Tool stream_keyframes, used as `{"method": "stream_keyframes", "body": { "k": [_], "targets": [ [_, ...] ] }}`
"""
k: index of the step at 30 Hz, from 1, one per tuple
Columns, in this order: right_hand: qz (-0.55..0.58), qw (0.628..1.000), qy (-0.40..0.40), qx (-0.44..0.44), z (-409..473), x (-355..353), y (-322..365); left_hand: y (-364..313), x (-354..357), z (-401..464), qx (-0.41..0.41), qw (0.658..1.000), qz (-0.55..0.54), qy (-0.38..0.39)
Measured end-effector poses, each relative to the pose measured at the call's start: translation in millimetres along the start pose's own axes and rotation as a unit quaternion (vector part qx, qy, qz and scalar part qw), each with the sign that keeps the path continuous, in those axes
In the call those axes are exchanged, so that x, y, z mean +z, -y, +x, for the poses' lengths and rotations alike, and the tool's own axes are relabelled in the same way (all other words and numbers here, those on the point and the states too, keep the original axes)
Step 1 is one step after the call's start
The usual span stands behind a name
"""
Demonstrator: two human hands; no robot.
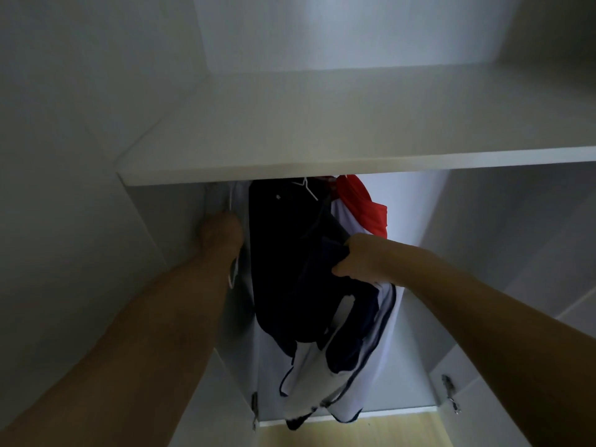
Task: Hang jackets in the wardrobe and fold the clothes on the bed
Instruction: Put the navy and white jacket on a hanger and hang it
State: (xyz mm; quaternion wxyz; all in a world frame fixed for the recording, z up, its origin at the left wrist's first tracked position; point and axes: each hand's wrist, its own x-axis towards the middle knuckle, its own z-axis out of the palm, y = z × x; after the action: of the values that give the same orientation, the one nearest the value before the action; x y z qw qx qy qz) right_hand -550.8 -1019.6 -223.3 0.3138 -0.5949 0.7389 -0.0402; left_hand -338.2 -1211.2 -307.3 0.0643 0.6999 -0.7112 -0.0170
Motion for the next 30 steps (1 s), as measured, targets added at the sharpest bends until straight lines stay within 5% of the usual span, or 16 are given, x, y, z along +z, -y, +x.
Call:
{"method": "stream_keyframes", "body": {
  "k": [8,18,26,30],
  "targets": [
    [-0.014,0.999,0.028,0.020,-18,11,-24,-14,-21,-98,-0.072,0.942,-0.306,-0.117],
    [-0.250,0.930,-0.266,0.051,-96,22,-106,-35,-87,-279,0.086,0.956,-0.277,0.041],
    [0.038,0.944,-0.305,0.116,-134,-19,-198,-65,-166,-382,0.188,0.896,-0.353,0.195],
    [0.145,0.933,-0.294,0.152,-163,-44,-214,-95,-189,-416,0.264,0.918,-0.250,0.159]
  ]
}}
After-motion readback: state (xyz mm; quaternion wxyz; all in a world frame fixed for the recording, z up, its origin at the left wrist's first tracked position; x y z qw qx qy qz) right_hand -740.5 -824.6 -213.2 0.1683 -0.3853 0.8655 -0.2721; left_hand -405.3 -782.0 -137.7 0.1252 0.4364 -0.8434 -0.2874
